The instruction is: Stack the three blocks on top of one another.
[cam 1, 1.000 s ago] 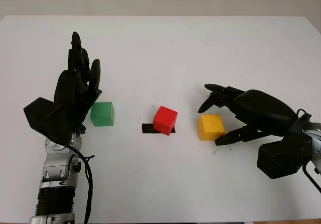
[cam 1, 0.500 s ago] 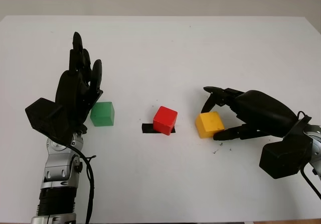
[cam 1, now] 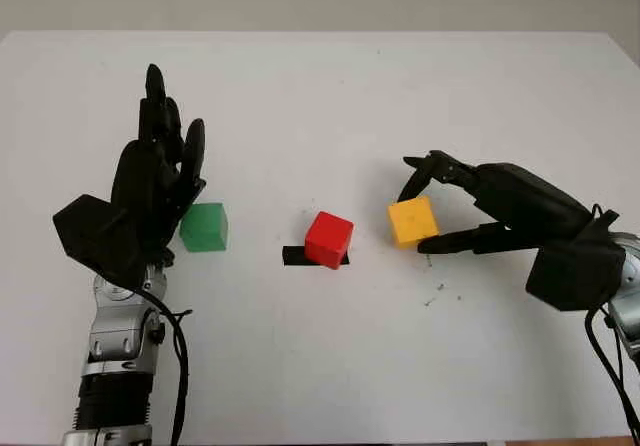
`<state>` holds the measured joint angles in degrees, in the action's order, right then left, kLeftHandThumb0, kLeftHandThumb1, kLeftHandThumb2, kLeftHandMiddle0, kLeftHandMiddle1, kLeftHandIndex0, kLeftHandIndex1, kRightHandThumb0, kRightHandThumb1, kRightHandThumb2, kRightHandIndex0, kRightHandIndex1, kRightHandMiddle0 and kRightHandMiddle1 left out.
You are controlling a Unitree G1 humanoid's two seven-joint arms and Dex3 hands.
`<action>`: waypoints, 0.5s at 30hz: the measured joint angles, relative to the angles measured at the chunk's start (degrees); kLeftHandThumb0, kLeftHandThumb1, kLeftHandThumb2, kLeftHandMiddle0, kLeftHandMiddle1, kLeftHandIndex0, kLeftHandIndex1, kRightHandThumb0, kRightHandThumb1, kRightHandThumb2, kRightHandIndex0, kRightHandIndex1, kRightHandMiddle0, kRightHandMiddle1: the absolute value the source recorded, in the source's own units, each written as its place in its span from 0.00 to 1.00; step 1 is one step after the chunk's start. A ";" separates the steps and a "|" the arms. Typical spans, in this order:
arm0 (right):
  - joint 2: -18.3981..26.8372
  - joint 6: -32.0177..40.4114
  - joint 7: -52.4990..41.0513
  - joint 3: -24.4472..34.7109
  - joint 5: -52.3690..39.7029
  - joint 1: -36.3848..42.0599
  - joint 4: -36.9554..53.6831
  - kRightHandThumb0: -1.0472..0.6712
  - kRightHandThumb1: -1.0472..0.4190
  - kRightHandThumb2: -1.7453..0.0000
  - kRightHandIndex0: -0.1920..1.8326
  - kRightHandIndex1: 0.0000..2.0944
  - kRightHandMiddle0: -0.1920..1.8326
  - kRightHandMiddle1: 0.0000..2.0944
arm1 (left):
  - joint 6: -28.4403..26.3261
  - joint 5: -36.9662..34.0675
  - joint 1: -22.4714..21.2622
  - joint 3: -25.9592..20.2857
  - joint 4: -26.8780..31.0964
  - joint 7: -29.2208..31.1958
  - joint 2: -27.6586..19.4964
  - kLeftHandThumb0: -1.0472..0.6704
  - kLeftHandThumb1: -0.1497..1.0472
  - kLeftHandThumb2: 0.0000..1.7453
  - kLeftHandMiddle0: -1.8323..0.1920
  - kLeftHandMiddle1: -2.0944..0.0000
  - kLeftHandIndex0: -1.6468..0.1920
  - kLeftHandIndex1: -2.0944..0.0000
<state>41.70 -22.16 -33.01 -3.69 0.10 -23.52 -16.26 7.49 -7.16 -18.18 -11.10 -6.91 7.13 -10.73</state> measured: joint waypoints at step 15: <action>-9.03 8.74 -8.46 1.48 -8.65 -9.48 -0.12 0.32 0.01 0.97 0.25 0.02 0.21 0.71 | -1.06 -0.45 0.30 -0.03 0.77 -0.08 0.00 0.20 1.00 0.29 1.00 1.00 1.00 1.00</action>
<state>32.67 -13.42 -41.46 -2.21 -8.55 -32.99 -16.38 6.42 -7.61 -17.88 -11.14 -6.14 7.05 -10.73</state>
